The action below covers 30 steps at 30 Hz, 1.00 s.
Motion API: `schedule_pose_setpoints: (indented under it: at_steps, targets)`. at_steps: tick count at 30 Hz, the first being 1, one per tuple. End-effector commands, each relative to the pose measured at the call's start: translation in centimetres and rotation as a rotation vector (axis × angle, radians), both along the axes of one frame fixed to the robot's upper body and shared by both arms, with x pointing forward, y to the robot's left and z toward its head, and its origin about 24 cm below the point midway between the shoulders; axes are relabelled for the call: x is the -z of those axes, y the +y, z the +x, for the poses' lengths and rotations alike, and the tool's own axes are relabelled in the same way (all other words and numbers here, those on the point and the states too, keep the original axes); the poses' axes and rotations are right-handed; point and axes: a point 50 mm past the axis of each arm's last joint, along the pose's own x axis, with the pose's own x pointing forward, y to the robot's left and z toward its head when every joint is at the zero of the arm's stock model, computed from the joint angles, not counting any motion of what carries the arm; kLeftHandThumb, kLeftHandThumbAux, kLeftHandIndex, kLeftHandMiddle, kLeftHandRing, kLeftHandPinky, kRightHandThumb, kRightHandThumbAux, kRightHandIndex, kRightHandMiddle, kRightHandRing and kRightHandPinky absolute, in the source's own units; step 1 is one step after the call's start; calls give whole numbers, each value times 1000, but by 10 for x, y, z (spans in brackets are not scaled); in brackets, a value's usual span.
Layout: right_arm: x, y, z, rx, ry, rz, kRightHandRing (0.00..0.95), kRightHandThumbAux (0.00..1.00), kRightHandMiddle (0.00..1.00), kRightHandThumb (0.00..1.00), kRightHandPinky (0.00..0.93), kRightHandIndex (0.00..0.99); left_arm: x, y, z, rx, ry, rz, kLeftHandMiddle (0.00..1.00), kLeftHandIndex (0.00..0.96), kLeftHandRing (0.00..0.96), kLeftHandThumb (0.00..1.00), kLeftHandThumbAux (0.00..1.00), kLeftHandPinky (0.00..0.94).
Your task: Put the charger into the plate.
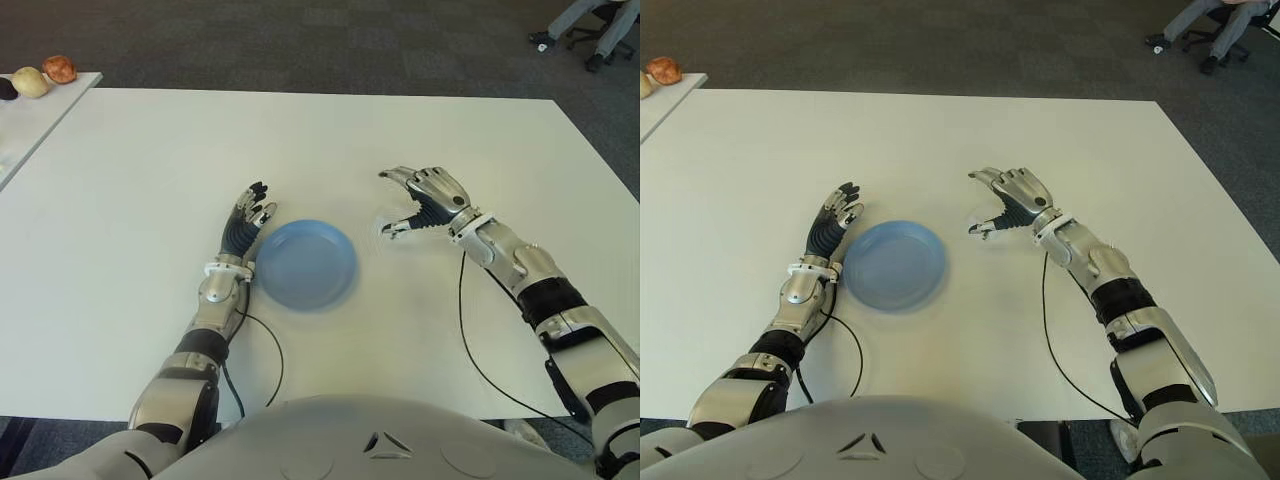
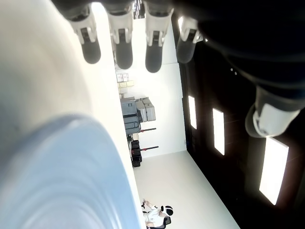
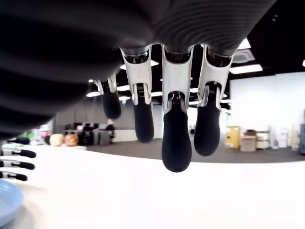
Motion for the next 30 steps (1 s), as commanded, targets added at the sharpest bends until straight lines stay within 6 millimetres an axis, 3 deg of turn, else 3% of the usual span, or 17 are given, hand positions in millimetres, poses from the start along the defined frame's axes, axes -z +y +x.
schedule_pose_setpoints:
  at_steps: [1, 15, 30]
  targets:
    - [14, -5, -5, 81, 65, 37, 7, 307, 5, 390, 15, 5, 34, -4, -32, -12, 172, -3, 145, 111, 126, 0, 426, 131]
    - [26, -3, -10, 215, 100, 70, 0, 179, 0, 372, 0, 0, 34, -2, -32, -19, 176, 11, 152, 112, 135, 0, 436, 144]
    - [49, 4, -17, 346, 126, 97, 0, 153, 0, 362, 0, 0, 36, 0, -34, -14, 206, 8, 138, 95, 124, 0, 465, 123]
